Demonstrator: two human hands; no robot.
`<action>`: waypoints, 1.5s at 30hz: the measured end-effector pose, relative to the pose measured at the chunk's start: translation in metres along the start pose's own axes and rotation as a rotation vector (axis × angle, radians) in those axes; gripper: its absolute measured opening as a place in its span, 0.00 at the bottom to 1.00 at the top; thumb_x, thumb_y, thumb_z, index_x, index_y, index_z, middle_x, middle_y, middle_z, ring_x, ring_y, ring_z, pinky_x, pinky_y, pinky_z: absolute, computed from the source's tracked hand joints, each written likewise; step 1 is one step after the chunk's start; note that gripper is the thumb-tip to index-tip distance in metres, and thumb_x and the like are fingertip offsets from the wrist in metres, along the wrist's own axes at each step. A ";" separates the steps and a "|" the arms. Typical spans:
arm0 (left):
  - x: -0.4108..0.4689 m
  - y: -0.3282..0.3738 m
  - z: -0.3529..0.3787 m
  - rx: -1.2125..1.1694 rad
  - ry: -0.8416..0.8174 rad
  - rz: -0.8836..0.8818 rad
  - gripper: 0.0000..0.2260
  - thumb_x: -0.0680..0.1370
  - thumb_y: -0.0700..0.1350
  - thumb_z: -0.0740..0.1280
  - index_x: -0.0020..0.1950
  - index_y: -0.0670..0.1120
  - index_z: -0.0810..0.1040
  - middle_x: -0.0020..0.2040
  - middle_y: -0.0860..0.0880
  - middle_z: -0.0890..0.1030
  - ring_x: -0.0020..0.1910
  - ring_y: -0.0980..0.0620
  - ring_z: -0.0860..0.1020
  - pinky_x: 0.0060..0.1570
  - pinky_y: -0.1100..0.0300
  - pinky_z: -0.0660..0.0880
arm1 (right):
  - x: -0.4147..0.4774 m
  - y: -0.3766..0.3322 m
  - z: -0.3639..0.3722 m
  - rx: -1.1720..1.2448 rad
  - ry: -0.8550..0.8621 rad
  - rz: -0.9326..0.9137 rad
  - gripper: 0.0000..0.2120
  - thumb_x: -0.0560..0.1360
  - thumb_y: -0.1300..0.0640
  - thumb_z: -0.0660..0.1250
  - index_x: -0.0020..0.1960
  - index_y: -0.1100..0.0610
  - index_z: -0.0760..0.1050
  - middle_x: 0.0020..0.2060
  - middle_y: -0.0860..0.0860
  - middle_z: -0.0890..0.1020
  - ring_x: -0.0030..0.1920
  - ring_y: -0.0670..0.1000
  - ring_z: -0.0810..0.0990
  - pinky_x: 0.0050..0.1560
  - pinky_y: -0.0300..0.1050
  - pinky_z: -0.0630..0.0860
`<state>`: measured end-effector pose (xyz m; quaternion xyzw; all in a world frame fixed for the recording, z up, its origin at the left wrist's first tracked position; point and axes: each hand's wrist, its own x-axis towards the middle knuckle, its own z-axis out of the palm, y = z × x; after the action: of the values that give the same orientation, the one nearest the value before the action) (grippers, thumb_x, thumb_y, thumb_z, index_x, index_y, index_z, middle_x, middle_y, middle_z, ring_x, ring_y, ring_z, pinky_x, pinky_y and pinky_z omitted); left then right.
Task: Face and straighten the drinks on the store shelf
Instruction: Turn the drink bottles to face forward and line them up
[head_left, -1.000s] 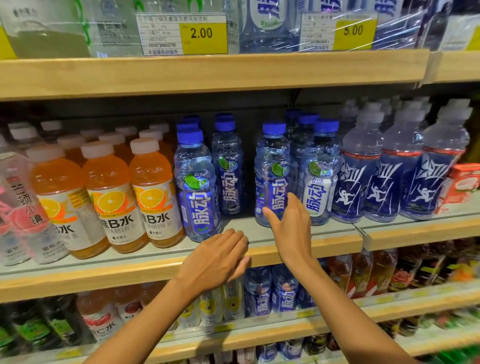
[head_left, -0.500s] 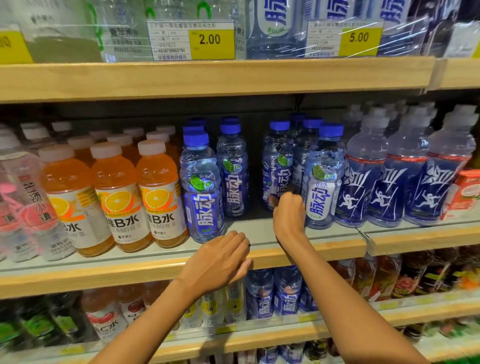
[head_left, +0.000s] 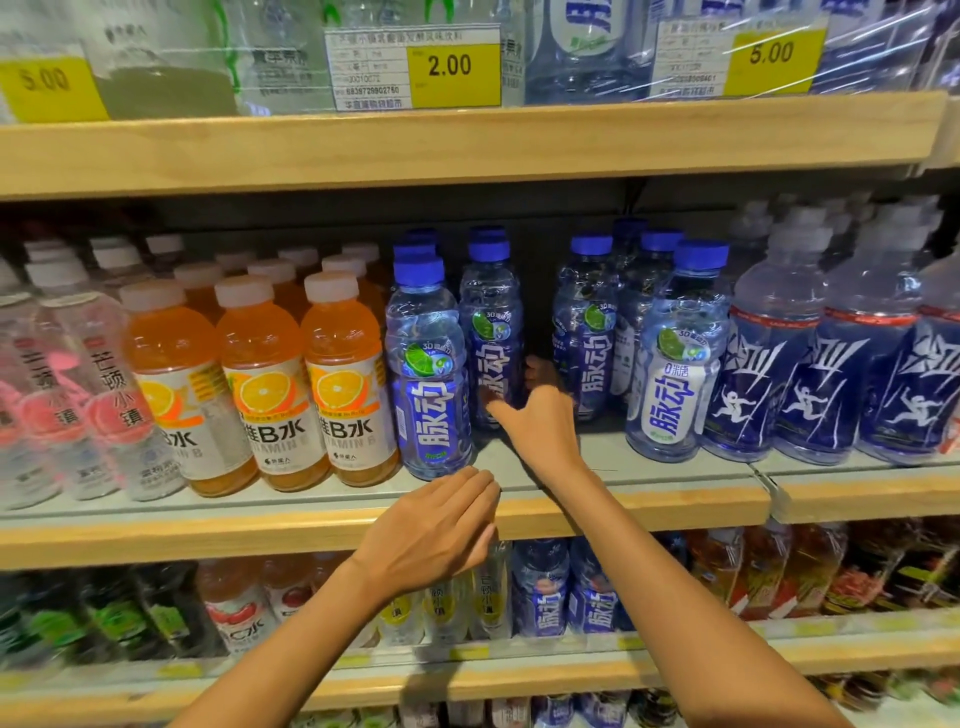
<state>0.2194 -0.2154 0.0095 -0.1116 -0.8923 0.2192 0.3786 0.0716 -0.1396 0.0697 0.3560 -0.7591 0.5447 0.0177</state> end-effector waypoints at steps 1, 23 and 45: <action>0.000 0.000 0.000 0.003 0.002 0.002 0.15 0.81 0.48 0.56 0.60 0.39 0.72 0.54 0.42 0.82 0.53 0.46 0.79 0.56 0.57 0.73 | 0.004 0.000 0.004 0.037 0.008 -0.008 0.26 0.70 0.53 0.74 0.60 0.66 0.71 0.49 0.58 0.81 0.51 0.58 0.79 0.47 0.42 0.74; 0.006 0.003 -0.012 -0.055 -0.087 -0.065 0.17 0.78 0.48 0.60 0.56 0.39 0.81 0.54 0.42 0.82 0.52 0.47 0.81 0.53 0.57 0.77 | -0.008 0.003 -0.020 0.086 0.084 -0.069 0.17 0.69 0.51 0.75 0.39 0.54 0.66 0.34 0.47 0.75 0.35 0.46 0.74 0.32 0.31 0.67; 0.139 0.022 -0.090 -1.455 0.251 -1.210 0.10 0.72 0.50 0.74 0.48 0.47 0.80 0.42 0.51 0.85 0.42 0.55 0.83 0.38 0.67 0.76 | -0.123 -0.012 -0.064 0.407 -0.183 0.002 0.27 0.57 0.38 0.70 0.52 0.47 0.68 0.45 0.44 0.81 0.43 0.40 0.81 0.43 0.36 0.77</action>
<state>0.1893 -0.1179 0.1420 0.1379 -0.6693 -0.6360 0.3584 0.1467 -0.0237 0.0545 0.3995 -0.6323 0.6521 -0.1238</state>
